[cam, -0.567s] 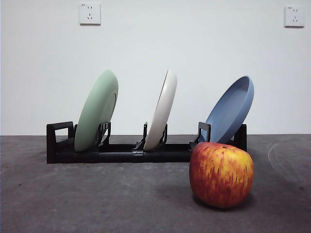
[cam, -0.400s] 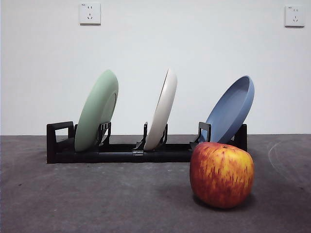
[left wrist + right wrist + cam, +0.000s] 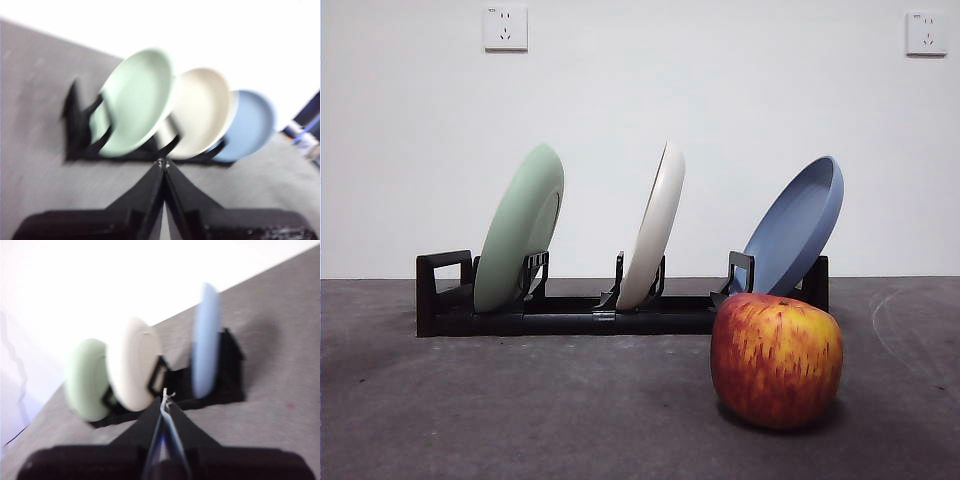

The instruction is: Take the green plate from the plate rack,put the plate on the table,take the apple from the table,put the apple in the plate

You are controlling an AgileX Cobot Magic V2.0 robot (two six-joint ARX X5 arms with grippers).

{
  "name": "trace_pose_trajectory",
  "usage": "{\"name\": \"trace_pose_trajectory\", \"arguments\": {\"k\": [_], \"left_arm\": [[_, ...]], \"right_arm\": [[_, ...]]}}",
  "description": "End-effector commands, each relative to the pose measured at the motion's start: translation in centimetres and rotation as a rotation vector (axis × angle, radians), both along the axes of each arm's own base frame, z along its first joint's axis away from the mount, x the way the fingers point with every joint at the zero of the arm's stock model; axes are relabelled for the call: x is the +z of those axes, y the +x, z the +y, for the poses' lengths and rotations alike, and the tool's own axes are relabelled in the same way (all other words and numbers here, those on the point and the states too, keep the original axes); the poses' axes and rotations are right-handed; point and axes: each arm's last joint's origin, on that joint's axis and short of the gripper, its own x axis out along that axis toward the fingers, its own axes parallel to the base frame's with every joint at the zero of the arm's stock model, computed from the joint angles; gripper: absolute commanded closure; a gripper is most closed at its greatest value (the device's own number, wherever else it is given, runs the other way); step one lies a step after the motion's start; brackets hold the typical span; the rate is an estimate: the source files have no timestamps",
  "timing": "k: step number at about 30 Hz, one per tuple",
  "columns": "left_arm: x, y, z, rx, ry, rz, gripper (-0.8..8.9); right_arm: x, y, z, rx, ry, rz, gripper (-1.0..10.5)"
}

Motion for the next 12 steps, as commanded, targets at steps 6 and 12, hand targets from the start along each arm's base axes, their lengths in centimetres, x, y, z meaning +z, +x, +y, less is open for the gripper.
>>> {"name": "trace_pose_trajectory", "arguments": {"k": [6,12], "left_arm": [[9.8,0.8,-0.5,-0.191,0.056,-0.058,8.19],[16.9,1.5,-0.5,-0.236,0.206,-0.038,8.19]], "right_arm": [[9.3,1.1,0.3,0.176,-0.149,-0.024,9.6],[15.6,1.8,0.4,0.257,-0.192,0.008,9.6]]}}
